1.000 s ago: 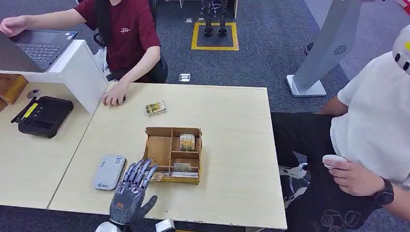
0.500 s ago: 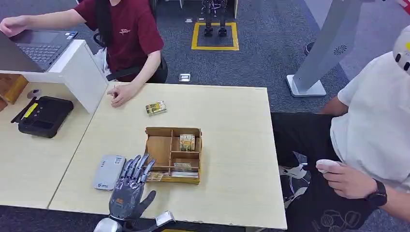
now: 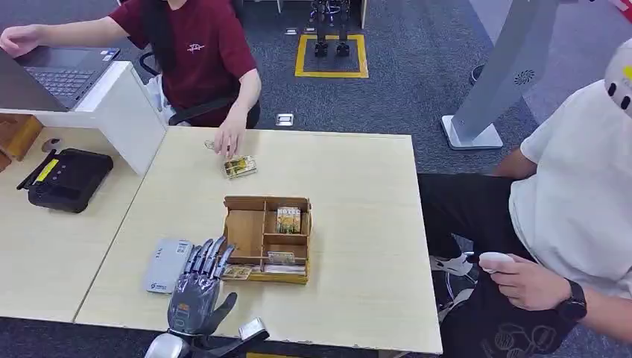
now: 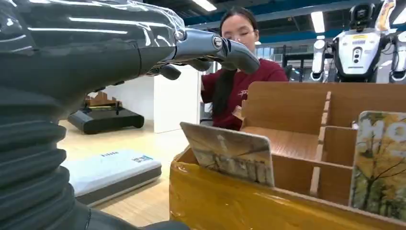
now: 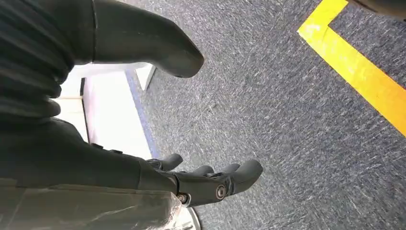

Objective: Pass the card to the sensor for recognition and then transmit it.

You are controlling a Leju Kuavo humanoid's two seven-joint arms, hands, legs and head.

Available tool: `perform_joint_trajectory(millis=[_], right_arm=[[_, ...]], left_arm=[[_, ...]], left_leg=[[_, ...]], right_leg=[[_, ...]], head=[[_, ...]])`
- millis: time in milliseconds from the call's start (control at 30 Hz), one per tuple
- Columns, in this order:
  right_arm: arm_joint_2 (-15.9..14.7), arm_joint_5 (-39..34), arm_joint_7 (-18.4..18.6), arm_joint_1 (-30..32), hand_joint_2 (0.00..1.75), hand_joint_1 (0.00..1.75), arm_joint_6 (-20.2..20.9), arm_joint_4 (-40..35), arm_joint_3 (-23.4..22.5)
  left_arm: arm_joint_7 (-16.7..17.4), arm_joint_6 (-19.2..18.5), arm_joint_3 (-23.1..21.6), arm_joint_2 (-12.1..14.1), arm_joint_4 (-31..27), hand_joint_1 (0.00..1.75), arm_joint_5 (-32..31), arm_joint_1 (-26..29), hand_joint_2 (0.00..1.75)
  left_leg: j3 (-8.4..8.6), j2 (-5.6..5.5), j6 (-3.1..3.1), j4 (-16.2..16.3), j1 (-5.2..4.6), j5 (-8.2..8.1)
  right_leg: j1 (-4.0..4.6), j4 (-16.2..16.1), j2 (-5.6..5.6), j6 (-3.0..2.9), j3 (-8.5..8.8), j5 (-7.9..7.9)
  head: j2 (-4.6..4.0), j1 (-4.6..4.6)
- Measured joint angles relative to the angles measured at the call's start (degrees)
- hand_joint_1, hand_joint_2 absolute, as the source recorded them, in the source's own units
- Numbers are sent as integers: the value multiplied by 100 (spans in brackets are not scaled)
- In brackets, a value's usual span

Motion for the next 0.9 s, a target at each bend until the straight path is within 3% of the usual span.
perform_joint_trajectory(millis=[267, 300, 667, 700, 900], right_arm=[[0, 2, 0, 0, 175, 0, 0, 0, 0], [0, 2, 0, 0, 175, 0, 0, -2, 0], [0, 2, -4, 0, 175, 0, -2, 0, -2], [0, 2, -4, 1, 175, 0, 0, 0, 0], [0, 2, 7, 2, 175, 0, 0, 0, -2]], left_arm=[[15, 0, 77, -72, 210, 5, -26, -33, 175], [15, -2, 88, -79, 228, 175, -24, -36, 175], [-107, -55, 186, -188, 297, 175, 236, -81, 175], [-118, -55, 190, -195, 297, 168, 236, -87, 175], [-120, -61, 208, -221, 297, 173, 247, -126, 175]], left_leg=[[0, 0, 0, 0, 0, 0], [0, 0, 0, 0, 0, 0], [0, 0, 0, 0, 0, 0], [0, 0, 0, 0, 0, 0], [1, 0, 0, 0, 0, 0]], right_leg=[[0, 0, 0, 0, 0, 0], [0, 0, 0, 0, 0, 0], [0, 0, 0, 0, 0, 0], [0, 0, -1, 0, 0, 0], [0, 0, -1, 0, 1, 0]], head=[[0, 0], [0, 0], [0, 2], [0, -2], [0, 0]])
